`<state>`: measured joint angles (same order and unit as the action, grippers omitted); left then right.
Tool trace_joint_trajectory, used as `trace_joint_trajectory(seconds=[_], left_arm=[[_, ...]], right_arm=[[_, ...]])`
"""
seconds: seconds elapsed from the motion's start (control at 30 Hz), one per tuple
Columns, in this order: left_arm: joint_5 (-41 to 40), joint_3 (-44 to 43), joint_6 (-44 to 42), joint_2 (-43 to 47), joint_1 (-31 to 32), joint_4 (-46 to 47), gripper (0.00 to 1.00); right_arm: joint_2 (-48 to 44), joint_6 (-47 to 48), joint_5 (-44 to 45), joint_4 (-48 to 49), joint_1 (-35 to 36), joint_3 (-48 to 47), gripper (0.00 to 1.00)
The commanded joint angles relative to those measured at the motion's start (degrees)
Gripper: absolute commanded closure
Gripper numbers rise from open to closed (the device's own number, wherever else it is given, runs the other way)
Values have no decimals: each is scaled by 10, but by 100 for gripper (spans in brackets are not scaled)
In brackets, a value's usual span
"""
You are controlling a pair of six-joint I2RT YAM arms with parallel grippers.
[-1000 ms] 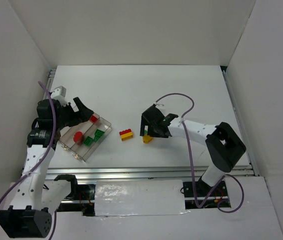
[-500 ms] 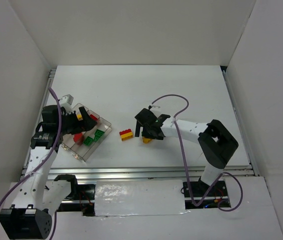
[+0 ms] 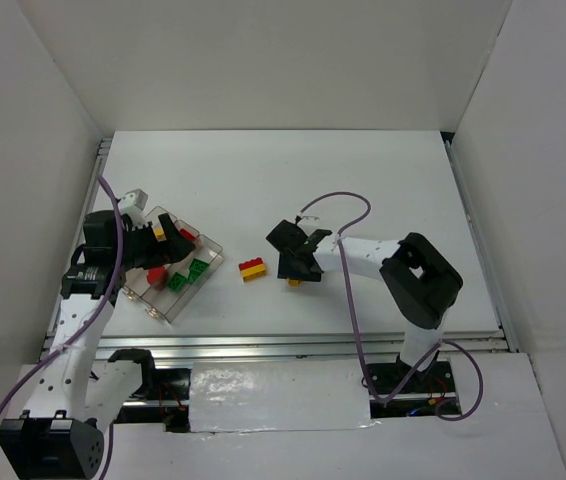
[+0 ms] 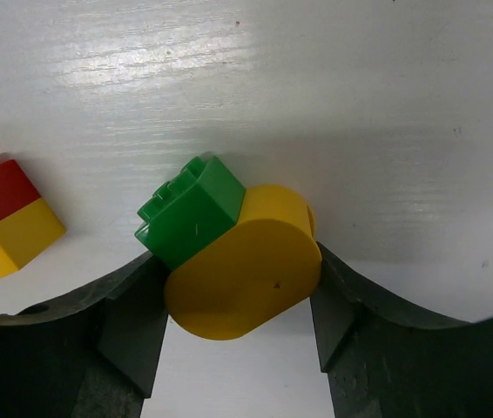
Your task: Sort the legos into containers by color
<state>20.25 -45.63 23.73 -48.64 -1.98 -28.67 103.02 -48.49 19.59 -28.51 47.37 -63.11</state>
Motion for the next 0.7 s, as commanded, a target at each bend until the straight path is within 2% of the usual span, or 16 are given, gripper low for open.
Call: trace_joint_trajectory(seconds=[0.0, 0.03, 0.1, 0.13, 0.3, 0.47, 0.57, 0.67], left_arm=[[14, 1, -16, 9, 3, 20, 0], [15, 1, -16, 10, 3, 21, 0], [18, 1, -14, 9, 4, 23, 1], [22, 3, -12, 9, 3, 27, 0], [101, 12, 22, -3, 4, 62, 0], [240, 64, 136, -14, 14, 197, 1], [229, 77, 179, -4, 47, 230, 1], [190, 70, 199, -1, 110, 232, 3]], right_arm=[[-10, 1, 15, 7, 5, -4, 53], [-17, 3, 14, 15, 7, 0, 62], [-32, 15, 11, 24, 8, 8, 71], [-48, 17, 14, 30, 12, 16, 100], [-126, 106, 4, 93, 45, 59, 100], [-207, 220, -45, 190, 112, 109, 100], [-257, 252, -72, 224, 137, 129, 100], [-294, 270, -73, 237, 156, 133, 100]])
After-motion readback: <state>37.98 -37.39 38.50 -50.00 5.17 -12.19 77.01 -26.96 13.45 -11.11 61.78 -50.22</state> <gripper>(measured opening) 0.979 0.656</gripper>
